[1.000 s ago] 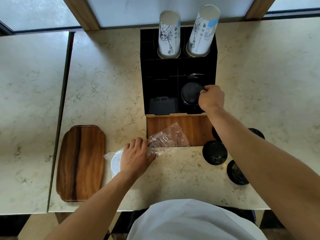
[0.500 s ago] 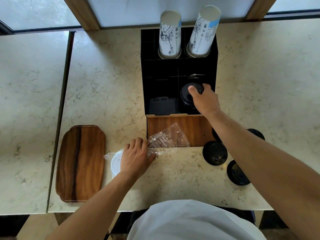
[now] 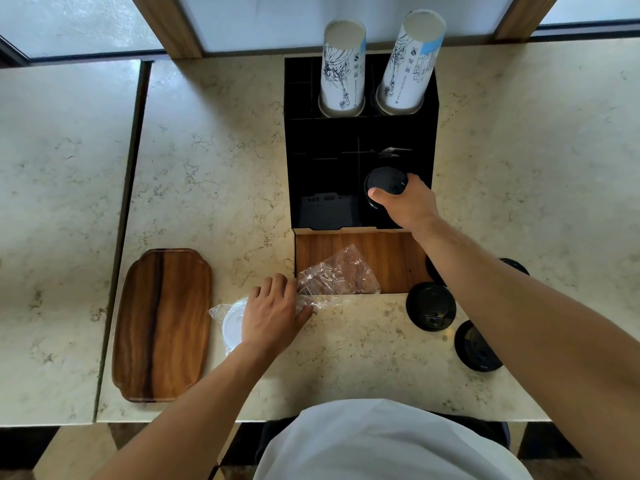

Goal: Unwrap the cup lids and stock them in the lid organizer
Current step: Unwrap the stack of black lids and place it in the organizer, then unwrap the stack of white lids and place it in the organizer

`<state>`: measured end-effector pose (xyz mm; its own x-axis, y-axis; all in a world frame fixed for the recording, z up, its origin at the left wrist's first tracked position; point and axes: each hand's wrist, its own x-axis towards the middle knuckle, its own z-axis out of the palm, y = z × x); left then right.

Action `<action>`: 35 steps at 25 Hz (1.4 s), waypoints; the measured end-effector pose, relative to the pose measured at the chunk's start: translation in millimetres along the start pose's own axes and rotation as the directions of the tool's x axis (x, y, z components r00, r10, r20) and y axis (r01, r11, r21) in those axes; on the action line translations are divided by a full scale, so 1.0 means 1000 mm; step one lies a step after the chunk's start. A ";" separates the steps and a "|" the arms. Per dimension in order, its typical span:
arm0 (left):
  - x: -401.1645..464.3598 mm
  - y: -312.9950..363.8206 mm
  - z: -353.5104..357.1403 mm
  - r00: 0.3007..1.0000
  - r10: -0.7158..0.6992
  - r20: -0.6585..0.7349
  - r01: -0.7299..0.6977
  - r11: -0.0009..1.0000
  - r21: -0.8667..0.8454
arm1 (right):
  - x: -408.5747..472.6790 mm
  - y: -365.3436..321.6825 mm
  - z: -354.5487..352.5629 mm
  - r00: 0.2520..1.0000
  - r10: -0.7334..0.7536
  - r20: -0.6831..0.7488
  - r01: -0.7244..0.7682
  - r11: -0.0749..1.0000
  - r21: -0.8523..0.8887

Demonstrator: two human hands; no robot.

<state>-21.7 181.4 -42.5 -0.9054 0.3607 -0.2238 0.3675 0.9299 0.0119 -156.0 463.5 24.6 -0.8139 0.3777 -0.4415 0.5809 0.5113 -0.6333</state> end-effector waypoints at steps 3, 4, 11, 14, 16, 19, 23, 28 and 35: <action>0.000 0.001 0.000 1.000 -0.007 0.005 0.007 1.000 0.002 | 0.000 -0.001 0.001 1.000 -0.010 0.004 0.010 1.000 -0.024; 0.000 0.001 -0.001 1.000 -0.009 0.006 0.009 1.000 0.004 | -0.001 -0.001 0.002 1.000 -0.010 0.005 0.010 1.000 -0.025; 0.000 0.001 -0.001 1.000 -0.015 0.016 0.015 1.000 -0.005 | -0.006 0.004 0.000 1.000 -0.002 -0.004 0.002 1.000 0.009; -0.001 0.001 -0.001 1.000 -0.015 0.013 0.015 1.000 -0.015 | -0.013 0.005 -0.005 1.000 -0.004 -0.017 0.004 1.000 -0.010; -0.001 0.001 -0.002 1.000 -0.015 0.004 0.015 1.000 -0.027 | -0.022 0.008 -0.007 0.999 -0.030 -0.041 0.029 0.999 -0.019; -0.002 0.002 -0.003 1.000 -0.026 -0.003 0.026 0.999 -0.043 | -0.046 0.019 -0.006 0.971 -0.114 -0.212 0.117 0.993 0.003; -0.002 0.003 -0.007 1.000 -0.029 -0.002 0.029 0.995 -0.092 | -0.082 0.035 0.005 0.917 -0.214 -0.336 0.255 0.963 0.082; -0.007 0.002 -0.012 0.999 -0.028 0.024 0.032 0.984 -0.177 | -0.104 0.047 0.027 0.978 -0.105 0.182 0.091 0.992 0.081; -0.024 -0.003 -0.018 0.999 0.040 -0.010 -0.041 0.972 -0.233 | -0.105 0.043 0.042 0.840 0.084 0.537 -0.243 0.942 0.232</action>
<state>-4.5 171.2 -19.9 -0.8923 0.3979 -0.2133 0.3445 0.9055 0.2479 -46.2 414.0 16.7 -0.6418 -0.0542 -0.7650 0.7415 0.2105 -0.6370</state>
